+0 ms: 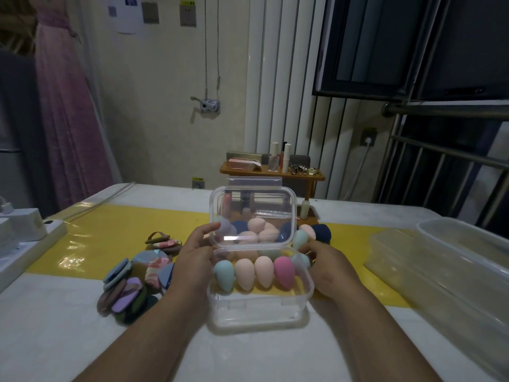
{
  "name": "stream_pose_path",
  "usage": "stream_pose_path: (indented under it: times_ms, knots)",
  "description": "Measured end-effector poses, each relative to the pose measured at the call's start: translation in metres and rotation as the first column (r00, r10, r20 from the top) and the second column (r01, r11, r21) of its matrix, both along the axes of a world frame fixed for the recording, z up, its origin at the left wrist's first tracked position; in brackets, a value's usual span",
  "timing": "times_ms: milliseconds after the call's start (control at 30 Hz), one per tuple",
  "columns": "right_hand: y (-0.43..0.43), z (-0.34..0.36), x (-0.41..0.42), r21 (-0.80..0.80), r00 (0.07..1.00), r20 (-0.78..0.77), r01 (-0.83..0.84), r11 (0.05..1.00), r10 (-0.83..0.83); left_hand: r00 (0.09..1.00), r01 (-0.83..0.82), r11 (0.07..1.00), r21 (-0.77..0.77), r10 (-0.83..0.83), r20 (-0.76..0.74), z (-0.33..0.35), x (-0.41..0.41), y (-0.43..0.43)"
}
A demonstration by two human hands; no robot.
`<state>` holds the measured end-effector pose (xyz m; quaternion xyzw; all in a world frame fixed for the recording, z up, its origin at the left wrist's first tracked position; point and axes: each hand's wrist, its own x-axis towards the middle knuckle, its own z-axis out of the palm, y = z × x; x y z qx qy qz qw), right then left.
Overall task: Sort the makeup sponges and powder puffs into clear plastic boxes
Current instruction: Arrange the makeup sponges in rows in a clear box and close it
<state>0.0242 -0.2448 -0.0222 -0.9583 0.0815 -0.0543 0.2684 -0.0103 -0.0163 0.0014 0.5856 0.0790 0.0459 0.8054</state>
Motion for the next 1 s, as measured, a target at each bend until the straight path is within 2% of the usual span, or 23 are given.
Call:
stream_pose_path:
  times_ms: [167, 333, 467, 633, 867, 1000]
  knots:
    - [-0.001, 0.003, 0.0, 0.044, 0.998, 0.026, 0.048, 0.998, -0.05, 1.0, 0.005, 1.0, -0.016, -0.005, -0.004, -0.001, 0.001, 0.0]
    - [-0.003, 0.013, -0.003, 0.158, 0.977, 0.181, 0.088, 0.983, -0.116, 1.0, 0.006, 0.999, -0.035, -0.006, 0.0, -0.003, 0.002, 0.0]
    - [0.002, 0.027, -0.011, 0.295, 0.923, 0.356, 0.033, 0.955, -0.142, 1.0, 0.004, 0.999, -0.041, -0.004, 0.006, -0.003, 0.001, 0.0]
    - [0.018, 0.041, -0.024, 0.326, 0.879, 0.472, -0.103, 0.94, -0.067, 1.0, 0.004, 0.999, -0.037, -0.004, 0.017, -0.001, -0.001, -0.001]
    - [0.049, 0.039, -0.033, 0.253, 0.924, 0.34, -0.267, 0.93, 0.173, 1.0, -0.012, 0.997, -0.073, 0.014, 0.021, -0.003, 0.002, 0.0]
    - [0.061, 0.038, -0.037, 0.216, 0.896, 0.297, -0.4, 0.891, 0.33, 0.999, -0.014, 0.996, -0.093, 0.017, 0.03, -0.006, 0.003, 0.0]
